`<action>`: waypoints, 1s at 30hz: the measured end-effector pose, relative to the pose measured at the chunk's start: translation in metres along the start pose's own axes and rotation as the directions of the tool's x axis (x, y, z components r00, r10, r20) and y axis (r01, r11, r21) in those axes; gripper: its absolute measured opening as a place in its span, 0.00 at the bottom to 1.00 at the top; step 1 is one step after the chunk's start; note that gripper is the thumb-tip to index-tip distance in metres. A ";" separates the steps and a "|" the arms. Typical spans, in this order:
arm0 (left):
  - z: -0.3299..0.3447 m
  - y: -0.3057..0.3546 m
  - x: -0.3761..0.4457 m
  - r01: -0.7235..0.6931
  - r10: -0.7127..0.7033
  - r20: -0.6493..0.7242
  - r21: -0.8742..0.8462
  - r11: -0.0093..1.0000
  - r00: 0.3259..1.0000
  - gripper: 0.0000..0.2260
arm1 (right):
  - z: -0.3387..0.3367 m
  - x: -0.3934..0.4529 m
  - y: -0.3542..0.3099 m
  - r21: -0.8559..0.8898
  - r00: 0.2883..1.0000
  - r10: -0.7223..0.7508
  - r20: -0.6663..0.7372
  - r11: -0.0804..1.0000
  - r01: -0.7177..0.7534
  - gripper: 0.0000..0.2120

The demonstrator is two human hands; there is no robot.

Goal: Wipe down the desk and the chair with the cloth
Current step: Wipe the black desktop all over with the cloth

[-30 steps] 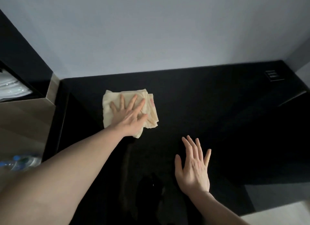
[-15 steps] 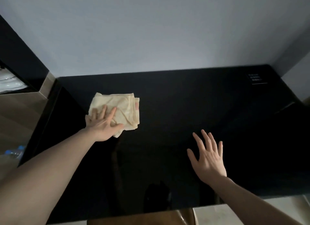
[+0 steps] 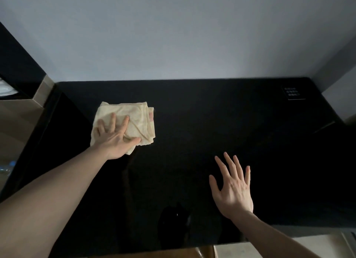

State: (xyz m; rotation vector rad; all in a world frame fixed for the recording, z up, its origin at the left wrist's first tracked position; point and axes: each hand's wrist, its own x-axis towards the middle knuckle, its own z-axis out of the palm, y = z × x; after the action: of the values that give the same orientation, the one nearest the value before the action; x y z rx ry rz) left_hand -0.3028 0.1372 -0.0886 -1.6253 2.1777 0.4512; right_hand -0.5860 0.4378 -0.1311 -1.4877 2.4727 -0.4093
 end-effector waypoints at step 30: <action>0.010 0.403 0.009 -0.130 0.131 0.001 -0.082 0.988 0.991 0.30 | -0.148 0.114 0.367 -0.009 0.999 -0.027 0.023 1.000 0.028 0.30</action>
State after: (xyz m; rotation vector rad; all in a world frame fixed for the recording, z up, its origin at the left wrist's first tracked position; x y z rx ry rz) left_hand -0.6914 0.2466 -0.0903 -1.5254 2.2979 0.5897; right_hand -0.9896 0.5186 -0.1270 -1.5230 2.4424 -0.3846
